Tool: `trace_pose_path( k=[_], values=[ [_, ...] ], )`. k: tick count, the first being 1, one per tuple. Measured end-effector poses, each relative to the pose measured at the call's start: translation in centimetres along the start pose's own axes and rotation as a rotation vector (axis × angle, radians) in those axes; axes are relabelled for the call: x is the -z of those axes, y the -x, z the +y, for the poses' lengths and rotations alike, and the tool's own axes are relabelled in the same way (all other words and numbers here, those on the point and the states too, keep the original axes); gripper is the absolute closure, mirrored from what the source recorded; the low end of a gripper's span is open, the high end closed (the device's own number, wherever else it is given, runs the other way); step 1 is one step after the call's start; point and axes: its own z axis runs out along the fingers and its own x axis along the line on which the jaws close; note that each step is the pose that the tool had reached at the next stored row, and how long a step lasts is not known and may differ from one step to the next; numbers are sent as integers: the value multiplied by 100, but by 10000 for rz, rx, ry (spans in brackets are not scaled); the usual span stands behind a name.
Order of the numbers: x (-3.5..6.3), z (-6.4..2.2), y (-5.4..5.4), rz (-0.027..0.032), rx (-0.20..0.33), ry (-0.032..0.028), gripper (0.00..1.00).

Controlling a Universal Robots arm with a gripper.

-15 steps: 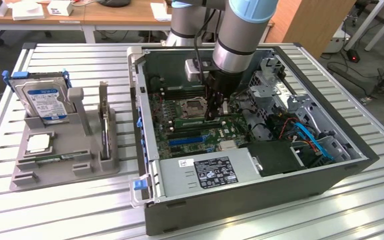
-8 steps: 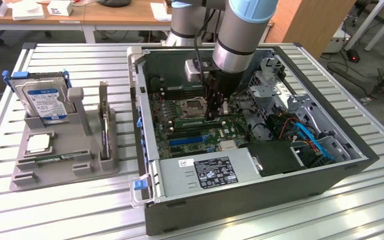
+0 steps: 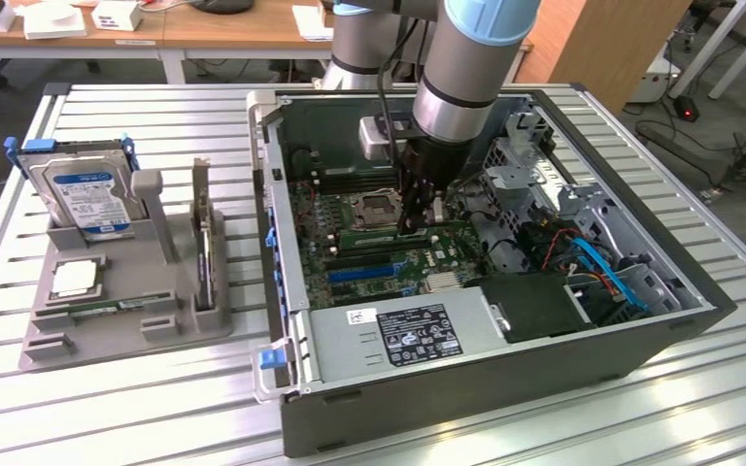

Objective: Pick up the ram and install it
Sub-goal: 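Insert the ram into the slot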

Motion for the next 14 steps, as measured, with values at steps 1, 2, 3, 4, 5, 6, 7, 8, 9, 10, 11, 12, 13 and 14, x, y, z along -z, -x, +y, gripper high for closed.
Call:
trace_pose_path(
  k=[1,2,3,4,5,6,7,8,9,10,11,12,13,14],
  values=[
    [0,0,0,0,0,0,90],
    [-1,0,0,-1,-2,-1,90],
    [-1,0,0,-1,-10,-1,90],
    [-1,0,0,-2,-28,-2,90],
    [-1,0,0,-2,-40,-3,90],
    [-1,0,0,-3,-42,-3,90],
    [-1,0,0,-3,-42,-2,90],
    [-1,0,0,-3,-42,-3,90],
    [-1,0,0,-3,-43,-2,90],
    [-1,0,0,-3,-48,-3,90],
    [-1,0,0,-3,-57,-3,90],
    [-1,0,0,-3,-57,-3,90],
    [-1,0,0,-3,-58,-3,90],
    [-1,0,1,-3,-59,-1,90]
  ],
)
